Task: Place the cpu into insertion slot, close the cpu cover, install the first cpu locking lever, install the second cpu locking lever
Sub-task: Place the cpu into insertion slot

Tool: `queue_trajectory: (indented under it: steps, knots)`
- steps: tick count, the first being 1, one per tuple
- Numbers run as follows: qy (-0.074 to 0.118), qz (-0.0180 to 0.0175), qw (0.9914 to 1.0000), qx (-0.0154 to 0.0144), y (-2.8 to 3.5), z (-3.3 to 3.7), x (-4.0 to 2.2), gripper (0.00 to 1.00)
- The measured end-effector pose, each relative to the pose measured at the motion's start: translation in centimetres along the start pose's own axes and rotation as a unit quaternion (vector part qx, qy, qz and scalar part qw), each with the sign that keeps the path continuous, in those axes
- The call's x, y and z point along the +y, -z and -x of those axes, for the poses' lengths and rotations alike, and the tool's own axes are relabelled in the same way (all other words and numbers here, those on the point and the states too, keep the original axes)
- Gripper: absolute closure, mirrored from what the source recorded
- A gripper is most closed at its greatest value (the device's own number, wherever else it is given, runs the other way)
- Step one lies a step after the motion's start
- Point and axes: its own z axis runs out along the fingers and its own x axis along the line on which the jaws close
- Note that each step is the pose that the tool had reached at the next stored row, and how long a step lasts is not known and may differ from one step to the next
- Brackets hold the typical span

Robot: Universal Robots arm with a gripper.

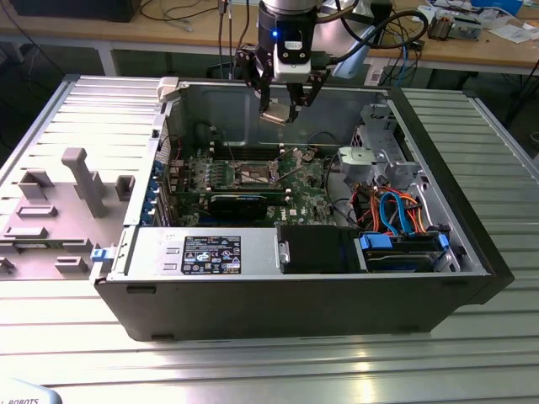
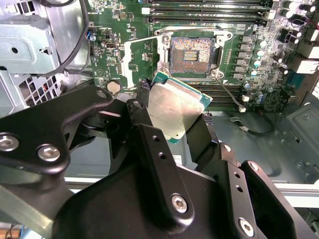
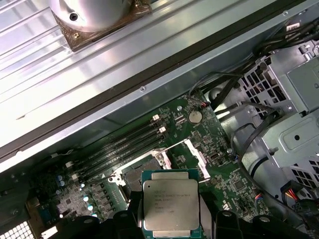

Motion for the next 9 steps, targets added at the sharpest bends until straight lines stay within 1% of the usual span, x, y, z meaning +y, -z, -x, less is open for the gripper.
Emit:
queue_trajectory:
  steps: [9]
  knots:
    - [-0.003,0.0,1.0,-0.0003,-0.01,0.0,0.0,0.46]
